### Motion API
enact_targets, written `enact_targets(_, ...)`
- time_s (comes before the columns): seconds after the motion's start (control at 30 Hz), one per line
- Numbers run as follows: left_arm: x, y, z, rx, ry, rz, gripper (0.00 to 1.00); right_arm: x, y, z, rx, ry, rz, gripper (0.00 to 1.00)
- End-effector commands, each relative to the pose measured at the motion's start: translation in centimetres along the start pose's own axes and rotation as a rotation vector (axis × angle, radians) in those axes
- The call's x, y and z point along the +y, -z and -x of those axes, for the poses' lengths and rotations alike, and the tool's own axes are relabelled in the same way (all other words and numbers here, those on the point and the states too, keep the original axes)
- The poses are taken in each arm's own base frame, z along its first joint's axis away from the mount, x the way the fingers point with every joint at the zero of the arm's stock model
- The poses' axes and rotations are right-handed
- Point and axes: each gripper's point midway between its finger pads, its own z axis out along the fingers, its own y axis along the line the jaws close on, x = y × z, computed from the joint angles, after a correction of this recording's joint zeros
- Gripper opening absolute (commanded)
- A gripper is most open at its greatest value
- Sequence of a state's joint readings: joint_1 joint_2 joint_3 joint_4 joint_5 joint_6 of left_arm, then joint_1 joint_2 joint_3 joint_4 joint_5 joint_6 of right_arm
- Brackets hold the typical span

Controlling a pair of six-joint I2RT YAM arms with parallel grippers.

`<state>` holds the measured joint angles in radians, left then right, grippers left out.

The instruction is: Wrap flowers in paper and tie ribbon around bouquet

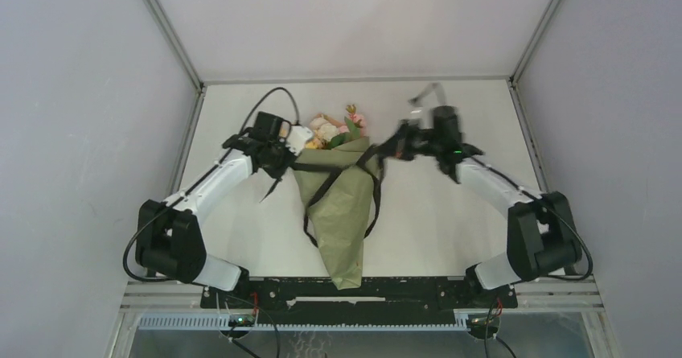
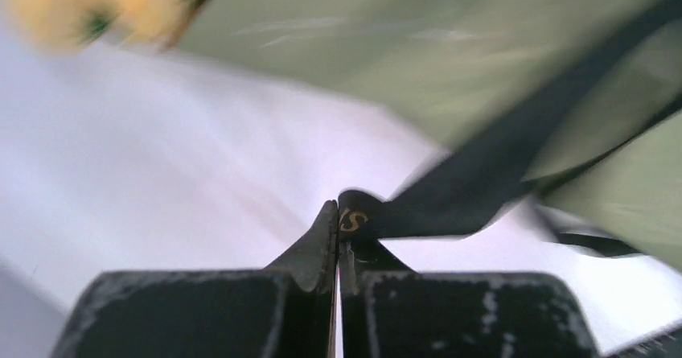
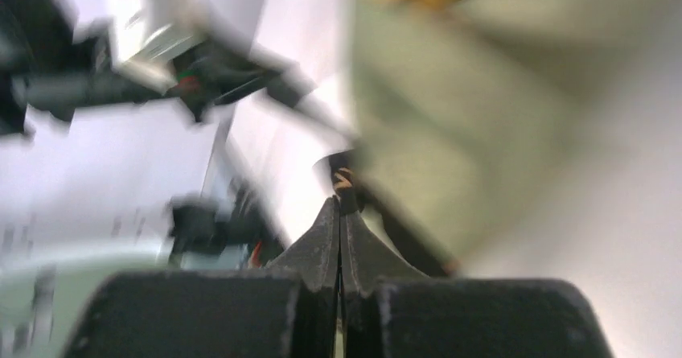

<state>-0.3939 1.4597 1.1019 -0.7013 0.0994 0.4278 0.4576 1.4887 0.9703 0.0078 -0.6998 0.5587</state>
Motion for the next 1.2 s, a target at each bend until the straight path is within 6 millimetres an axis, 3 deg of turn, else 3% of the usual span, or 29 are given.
enact_targets(0.0, 10.7, 3.5, -6.4, 0.058, 0.148, 0.358, 0.0, -14.6, 15.5, 8.8, -0.614, -0.473, -0.299, 0.0)
enact_targets(0.07, 14.2, 5.0, -12.5, 0.151, 0.23, 0.481, 0.0, -20.6, 21.8, 5.8, -0.823, -0.676, -0.394, 0.0)
enact_targets(0.13, 16.1, 6.7, -18.3, 0.244, 0.287, 0.565, 0.0, -24.5, 25.2, 0.5, -0.947, -0.868, -0.437, 0.0)
enact_targets(0.2, 17.3, 8.1, -23.6, 0.337, 0.347, 0.637, 0.0, -26.2, 27.4, -2.9, -1.061, -0.972, -0.451, 0.0)
enact_targets(0.27, 17.9, 9.5, -27.6, 0.41, 0.4, 0.683, 0.0, -27.4, 28.7, -5.1, -1.105, -1.0, -0.516, 0.0)
enact_targets(0.37, 19.0, 11.2, -31.0, 0.465, 0.469, 0.75, 0.0, -28.3, 30.2, -6.7, -1.141, -1.023, -0.574, 0.0)
enact_targets(0.7, 23.4, 14.0, -33.5, 0.528, 0.519, 0.86, 0.0, -27.5, 34.1, -6.7, -1.27, -0.996, -0.63, 0.0)
enact_targets(0.87, 24.6, 15.3, -33.4, 0.52, 0.519, 0.901, 0.0, -27.3, 35.0, -7.1, -1.304, -0.997, -0.649, 0.0)
enact_targets(1.07, 24.6, 15.0, -33.0, 0.493, 0.539, 0.879, 0.0, -26.9, 34.2, -6.4, -1.263, -0.951, -0.654, 0.0)
enact_targets(1.13, 23.8, 13.9, -31.5, 0.453, 0.564, 0.807, 0.0, -25.3, 31.9, -4.1, -1.16, -0.837, -0.627, 0.0)
enact_targets(1.17, 23.3, 13.3, -30.0, 0.428, 0.562, 0.765, 0.0, -23.7, 29.7, -2.4, -1.082, -0.748, -0.595, 0.0)
